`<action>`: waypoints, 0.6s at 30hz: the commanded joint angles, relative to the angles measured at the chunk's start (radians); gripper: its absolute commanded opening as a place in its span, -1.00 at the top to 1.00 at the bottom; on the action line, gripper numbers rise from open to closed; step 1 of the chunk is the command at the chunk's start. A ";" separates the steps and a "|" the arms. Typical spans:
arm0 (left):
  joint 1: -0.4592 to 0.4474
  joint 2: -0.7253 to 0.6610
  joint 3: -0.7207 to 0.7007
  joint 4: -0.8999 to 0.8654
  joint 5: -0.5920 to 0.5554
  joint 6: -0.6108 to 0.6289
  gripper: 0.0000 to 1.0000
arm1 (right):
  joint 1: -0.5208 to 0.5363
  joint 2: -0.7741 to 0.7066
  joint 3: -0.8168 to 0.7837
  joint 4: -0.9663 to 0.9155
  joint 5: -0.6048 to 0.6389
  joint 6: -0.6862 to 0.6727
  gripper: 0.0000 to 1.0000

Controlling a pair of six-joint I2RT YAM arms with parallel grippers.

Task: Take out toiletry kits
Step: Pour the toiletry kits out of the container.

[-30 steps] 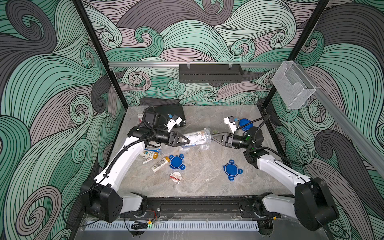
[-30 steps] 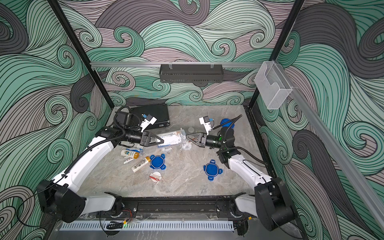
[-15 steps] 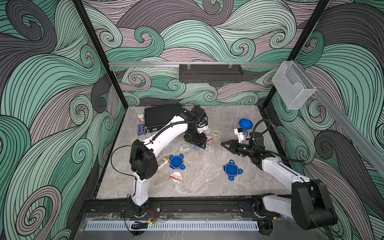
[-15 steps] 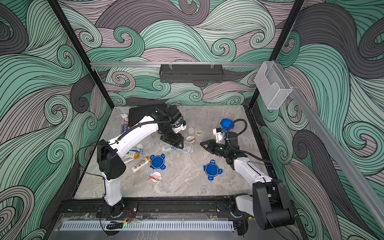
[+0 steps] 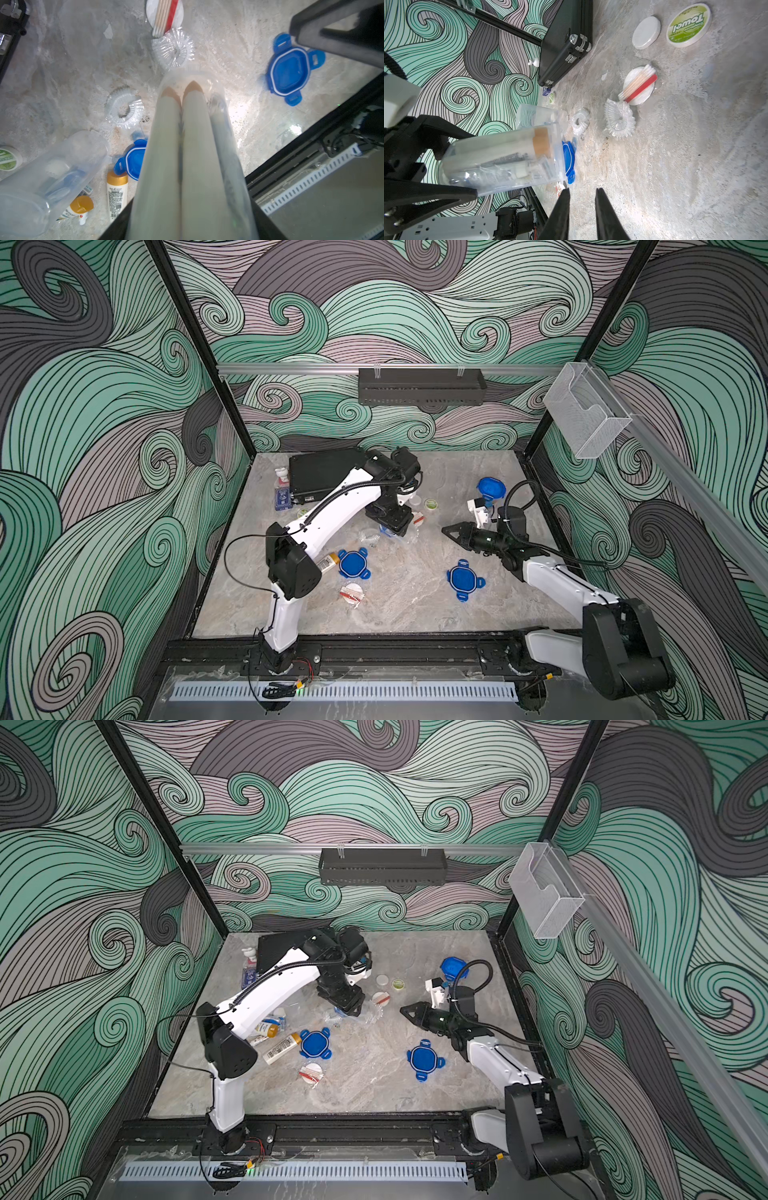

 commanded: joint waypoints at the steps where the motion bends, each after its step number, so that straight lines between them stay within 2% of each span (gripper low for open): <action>1: 0.078 -0.266 -0.152 0.197 0.228 0.056 0.97 | 0.030 -0.064 -0.016 0.119 -0.053 0.010 0.39; 3: 0.136 -0.370 -0.259 0.289 0.353 0.056 0.94 | 0.063 -0.121 -0.031 0.196 -0.070 0.022 0.31; 5: 0.234 -0.457 -0.350 0.367 0.533 0.022 0.93 | 0.102 -0.202 -0.060 0.297 -0.073 0.002 0.23; 8: 0.381 -0.560 -0.484 0.499 0.792 -0.055 0.92 | 0.153 -0.349 -0.110 0.358 -0.002 -0.103 0.14; 11: 0.454 -0.617 -0.626 0.709 1.026 -0.186 0.92 | 0.199 -0.467 -0.160 0.442 0.068 -0.219 0.12; 14: 0.484 -0.660 -0.731 0.874 1.131 -0.308 0.92 | 0.224 -0.506 -0.165 0.504 0.105 -0.285 0.13; 18: 0.487 -0.685 -0.783 0.918 1.214 -0.325 0.94 | 0.233 -0.453 -0.097 0.547 0.018 -0.324 0.12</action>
